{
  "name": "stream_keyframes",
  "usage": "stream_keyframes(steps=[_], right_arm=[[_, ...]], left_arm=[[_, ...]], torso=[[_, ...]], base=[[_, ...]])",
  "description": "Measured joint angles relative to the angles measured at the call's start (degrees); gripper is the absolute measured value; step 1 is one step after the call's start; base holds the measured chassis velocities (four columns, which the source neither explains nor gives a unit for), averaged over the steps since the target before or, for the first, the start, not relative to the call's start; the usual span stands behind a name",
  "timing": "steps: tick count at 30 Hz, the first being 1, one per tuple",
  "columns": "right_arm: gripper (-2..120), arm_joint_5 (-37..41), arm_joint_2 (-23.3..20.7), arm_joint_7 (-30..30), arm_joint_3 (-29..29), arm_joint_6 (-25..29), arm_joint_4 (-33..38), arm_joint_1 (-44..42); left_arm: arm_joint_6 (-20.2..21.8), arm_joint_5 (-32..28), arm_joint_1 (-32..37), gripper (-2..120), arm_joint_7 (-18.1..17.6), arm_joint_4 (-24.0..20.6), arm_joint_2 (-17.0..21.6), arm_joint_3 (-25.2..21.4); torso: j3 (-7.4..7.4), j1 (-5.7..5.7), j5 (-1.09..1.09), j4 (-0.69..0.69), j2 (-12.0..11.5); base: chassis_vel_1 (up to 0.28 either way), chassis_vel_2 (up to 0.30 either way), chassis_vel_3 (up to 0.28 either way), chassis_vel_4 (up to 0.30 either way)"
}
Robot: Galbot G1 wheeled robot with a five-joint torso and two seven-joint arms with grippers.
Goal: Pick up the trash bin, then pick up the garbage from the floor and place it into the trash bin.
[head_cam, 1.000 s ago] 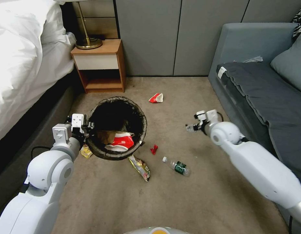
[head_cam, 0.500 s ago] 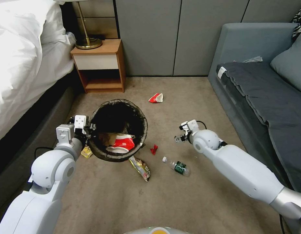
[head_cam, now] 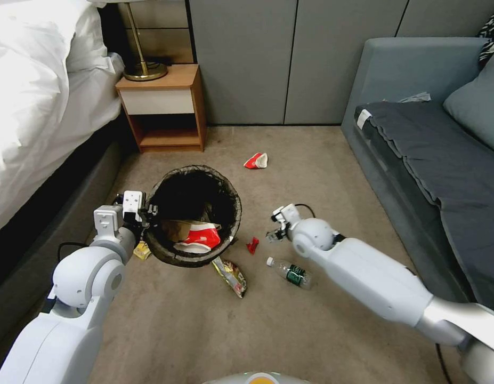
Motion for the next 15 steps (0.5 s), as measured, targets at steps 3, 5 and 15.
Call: stream_keyframes(steps=[3,5,15], right_arm=[[100,-0.8,0.6,0.0,-1.6,0.0,-0.4,-0.2],[100,-1.2,1.5,0.3,-3.0,0.0,-0.7,-0.5],[100,-4.9,4.4,-0.7,-3.4,0.0,-4.4,-3.2]], left_arm=[[0.0,0.0,-0.2,1,0.1,0.2,0.0,-0.1],[0.0,0.0,-0.4,1,0.2,0.4,0.0,-0.2],[0.0,0.1,-0.5,1,0.5,0.7,-0.2,-0.5]], torso=[[0.0,0.0,-0.02,-0.01,0.0],[0.0,0.0,-0.01,-0.01,0.0],[-0.01,0.0,0.0,0.0,0.0]], base=[[0.0,0.0,0.0,0.0],[0.0,0.0,0.0,0.0],[0.0,0.0,0.0,0.0]])
